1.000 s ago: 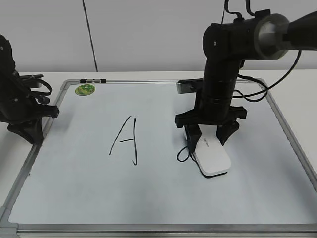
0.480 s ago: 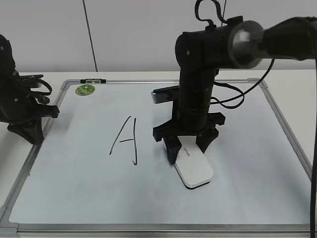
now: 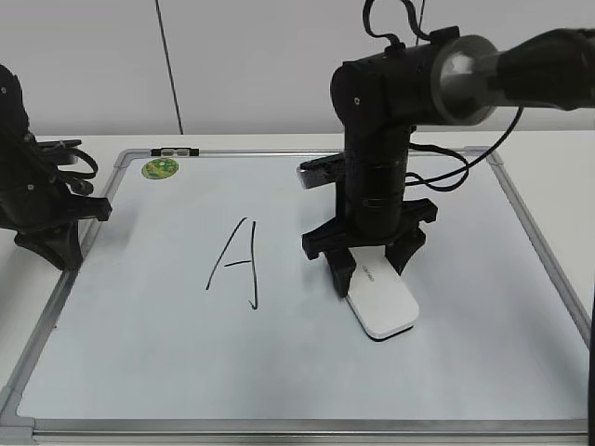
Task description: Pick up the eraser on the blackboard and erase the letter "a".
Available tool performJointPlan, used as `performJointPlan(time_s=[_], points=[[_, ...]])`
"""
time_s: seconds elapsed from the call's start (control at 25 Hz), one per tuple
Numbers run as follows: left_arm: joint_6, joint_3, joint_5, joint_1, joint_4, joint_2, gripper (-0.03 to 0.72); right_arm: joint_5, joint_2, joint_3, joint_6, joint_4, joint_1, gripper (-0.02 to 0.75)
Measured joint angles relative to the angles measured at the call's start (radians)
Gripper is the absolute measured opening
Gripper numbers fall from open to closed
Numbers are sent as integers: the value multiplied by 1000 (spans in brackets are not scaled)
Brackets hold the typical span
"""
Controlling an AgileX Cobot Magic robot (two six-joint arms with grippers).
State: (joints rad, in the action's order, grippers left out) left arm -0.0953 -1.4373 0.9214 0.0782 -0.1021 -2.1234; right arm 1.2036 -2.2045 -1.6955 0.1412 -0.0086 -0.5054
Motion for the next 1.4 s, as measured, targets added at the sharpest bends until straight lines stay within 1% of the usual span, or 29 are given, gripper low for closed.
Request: performJointPlan(time_s=[0.28, 0.6, 0.68, 0.8, 0.92, 1.0, 1.2, 1.4], points=[[0, 0, 0, 0, -2, 0, 57, 2, 0, -2, 4, -37, 33, 520], [0, 0, 0, 0, -2, 0, 57, 4, 6, -2, 7, -44, 120, 520], [0, 0, 0, 0, -2, 0, 57, 4, 18, 2, 10, -52, 130, 520], [0, 0, 0, 0, -2, 0, 57, 6, 65, 6, 35, -94, 137, 520], [0, 0, 0, 0, -2, 0, 57, 6, 114, 6, 83, -182, 139, 520], [0, 0, 0, 0, -2, -1, 57, 6, 126, 6, 98, -210, 155, 520], [0, -2, 1, 0, -2, -1, 57, 9, 126, 6, 74, -205, 229, 520], [0, -2, 2, 0, -2, -1, 57, 9, 126, 6, -11, -142, 326, 520]])
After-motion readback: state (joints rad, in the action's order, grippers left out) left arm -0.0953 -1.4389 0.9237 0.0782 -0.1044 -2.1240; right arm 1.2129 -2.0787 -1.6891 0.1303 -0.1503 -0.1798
